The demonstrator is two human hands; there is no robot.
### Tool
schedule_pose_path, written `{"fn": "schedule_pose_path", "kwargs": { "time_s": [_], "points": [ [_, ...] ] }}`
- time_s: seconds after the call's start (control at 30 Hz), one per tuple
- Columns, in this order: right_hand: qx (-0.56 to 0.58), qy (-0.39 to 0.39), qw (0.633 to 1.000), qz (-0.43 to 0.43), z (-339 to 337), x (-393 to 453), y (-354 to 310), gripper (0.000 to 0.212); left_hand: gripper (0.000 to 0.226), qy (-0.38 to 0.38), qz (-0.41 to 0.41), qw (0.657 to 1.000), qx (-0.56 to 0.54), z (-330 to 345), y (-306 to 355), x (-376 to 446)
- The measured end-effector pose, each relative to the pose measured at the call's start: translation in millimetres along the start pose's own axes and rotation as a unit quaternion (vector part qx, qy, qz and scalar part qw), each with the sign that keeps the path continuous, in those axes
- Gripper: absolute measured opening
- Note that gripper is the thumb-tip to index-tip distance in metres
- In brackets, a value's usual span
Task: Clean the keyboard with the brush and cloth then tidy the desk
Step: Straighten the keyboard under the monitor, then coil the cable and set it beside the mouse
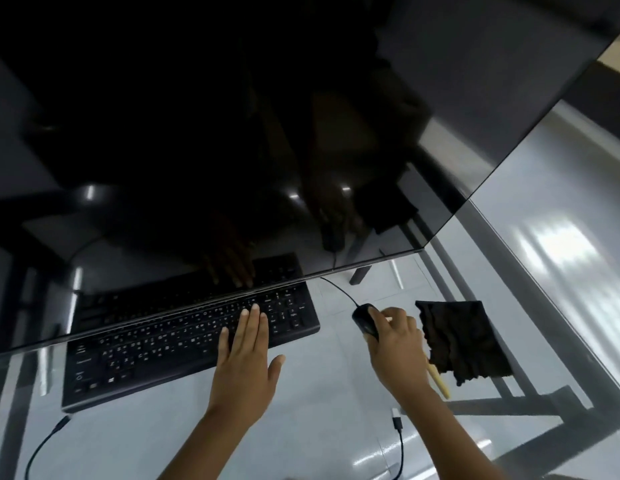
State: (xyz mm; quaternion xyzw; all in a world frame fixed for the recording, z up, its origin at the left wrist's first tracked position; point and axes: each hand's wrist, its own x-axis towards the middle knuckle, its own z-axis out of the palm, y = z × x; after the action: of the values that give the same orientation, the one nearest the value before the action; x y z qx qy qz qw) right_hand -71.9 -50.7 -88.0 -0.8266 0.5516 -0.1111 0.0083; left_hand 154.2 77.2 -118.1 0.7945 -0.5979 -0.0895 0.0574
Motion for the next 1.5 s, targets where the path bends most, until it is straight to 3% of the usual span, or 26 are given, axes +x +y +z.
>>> {"fn": "schedule_pose_path", "kwargs": {
  "time_s": [0.3,0.93,1.1,1.3,1.4,1.5],
  "points": [
    [0.008,0.011,0.997,0.074,15,65,24,0.045,0.07,0.031,-0.004,0.999,-0.003,9,10,20],
    [0.05,0.042,0.996,0.067,11,72,24,0.042,0.067,0.037,0.005,0.999,-0.03,-3,-12,9],
    [0.092,0.044,0.995,-0.02,6,36,-25,0.047,0.07,0.042,-0.027,0.999,-0.022,-19,-50,-13],
    [0.13,-0.026,0.981,-0.138,10,-6,-118,0.046,0.064,0.117,-0.111,0.985,-0.059,-46,-106,-72],
    [0.144,-0.054,0.971,-0.183,10,-27,-156,0.048,0.045,0.206,-0.252,0.941,-0.091,-57,-139,-112],
    [0.147,-0.076,0.963,-0.214,6,-43,-183,0.048,0.043,0.149,-0.414,0.893,-0.095,-55,-171,-147]
  ]
}}
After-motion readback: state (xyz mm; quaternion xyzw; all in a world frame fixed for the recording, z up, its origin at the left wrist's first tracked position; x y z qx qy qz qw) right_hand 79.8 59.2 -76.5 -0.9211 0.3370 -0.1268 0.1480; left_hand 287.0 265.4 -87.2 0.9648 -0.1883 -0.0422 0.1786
